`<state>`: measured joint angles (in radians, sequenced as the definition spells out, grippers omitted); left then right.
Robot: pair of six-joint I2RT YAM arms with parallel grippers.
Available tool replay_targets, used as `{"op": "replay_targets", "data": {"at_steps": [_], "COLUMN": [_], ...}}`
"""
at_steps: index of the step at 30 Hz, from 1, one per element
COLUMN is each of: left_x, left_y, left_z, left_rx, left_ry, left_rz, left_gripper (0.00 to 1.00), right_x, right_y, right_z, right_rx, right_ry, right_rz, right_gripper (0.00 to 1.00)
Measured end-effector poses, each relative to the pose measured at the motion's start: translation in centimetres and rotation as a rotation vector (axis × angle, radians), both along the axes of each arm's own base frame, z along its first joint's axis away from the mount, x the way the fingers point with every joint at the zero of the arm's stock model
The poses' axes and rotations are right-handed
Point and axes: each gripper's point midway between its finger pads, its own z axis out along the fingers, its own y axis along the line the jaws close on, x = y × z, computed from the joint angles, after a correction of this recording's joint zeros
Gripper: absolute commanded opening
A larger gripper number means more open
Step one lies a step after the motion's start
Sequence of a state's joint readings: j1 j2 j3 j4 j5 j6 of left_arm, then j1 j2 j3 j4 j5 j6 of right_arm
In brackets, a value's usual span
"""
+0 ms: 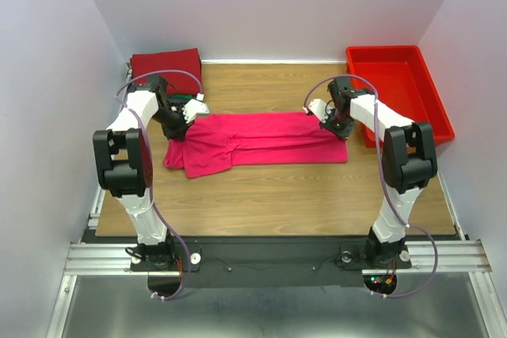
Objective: Fold and stack the t-shirts
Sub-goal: Fold the tshirt
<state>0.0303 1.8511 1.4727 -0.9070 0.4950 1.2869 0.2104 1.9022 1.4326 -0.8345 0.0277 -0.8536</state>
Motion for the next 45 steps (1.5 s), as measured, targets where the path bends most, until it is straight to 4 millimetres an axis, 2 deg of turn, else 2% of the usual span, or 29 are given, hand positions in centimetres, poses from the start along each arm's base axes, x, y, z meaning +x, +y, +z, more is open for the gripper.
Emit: {"op": "replay_targets", "data": {"at_steps": [1,2,3,6,11,13,16,19,22,24,27,28,30,31,35,36,37,45], "left_x": [0.1,0.2,0.4,0.9,2.6,2.5,0.1,-2.9,-5.8,-7.0,-7.6,-7.6,-7.5,-7.4,-7.2,-7.3,-7.4,-10.4], "left_y": [0.0,0.1,0.2,0.4,1.8,2.6,3.6,3.4,3.2,3.2,3.5,3.6,3.7,3.8,4.0,4.1,4.2,5.0], "left_z": [-0.4,-1.1,-1.6,-2.1,-0.2,0.3,0.1,-0.7,-2.6,-4.2,-5.3,-5.6,-6.0,-6.1,-6.2,-6.2,-6.3,-6.0], "left_rx": [0.001,0.003,0.005,0.003,-0.037,-0.049,-0.049,-0.048,-0.04,-0.028,-0.012,-0.008,0.0,0.003,0.012,0.015,0.016,0.045], "left_ry": [0.011,0.026,0.033,0.039,-0.003,-0.014,0.007,0.043,0.106,0.139,0.15,0.147,0.139,0.133,0.122,0.12,0.117,0.137], "left_rz": [0.006,0.015,0.026,0.068,0.159,0.192,0.232,0.244,0.254,0.269,0.286,0.289,0.3,0.3,0.301,0.298,0.293,0.289], "left_gripper": [0.3,0.34,0.39,0.45,0.46,0.47,0.49,0.5,0.53,0.53,0.53,0.52,0.38,0.25,0.01,0.0,0.0,0.0], "right_x": [0.3,0.5,0.7,1.0,0.6,0.1,-1.0,-2.2,-3.5,-4.4,-6.0,-6.4,-7.0,-7.3,-7.4,-7.3,-7.2,-7.3], "right_y": [0.1,0.1,0.1,0.0,-0.1,0.0,0.5,0.8,0.9,0.8,0.5,0.4,0.2,0.1,-0.4,-0.5,-0.7,-1.7], "right_z": [-0.2,-0.5,-0.8,-1.2,-0.7,-0.3,0.7,1.2,0.4,-0.3,-1.5,-1.9,-2.6,-3.0,-3.8,-3.8,-3.8,-3.7], "right_rx": [-0.001,-0.003,-0.006,-0.016,-0.009,0.003,0.045,0.087,0.101,0.099,0.088,0.083,0.073,0.067,0.038,0.032,0.024,0.007], "right_ry": [0.003,0.009,0.012,0.017,0.02,0.029,0.042,0.056,0.097,0.127,0.171,0.183,0.202,0.214,0.218,0.214,0.207,0.155], "right_rz": [0.001,0.0,-0.002,-0.013,-0.053,-0.08,-0.122,-0.178,-0.234,-0.265,-0.314,-0.327,-0.351,-0.359,-0.382,-0.386,-0.39,-0.367], "right_gripper": [0.36,0.48,0.52,0.54,0.54,0.54,0.54,0.53,0.53,0.52,0.52,0.51,0.46,0.42,0.14,0.02,0.0,0.0]}}
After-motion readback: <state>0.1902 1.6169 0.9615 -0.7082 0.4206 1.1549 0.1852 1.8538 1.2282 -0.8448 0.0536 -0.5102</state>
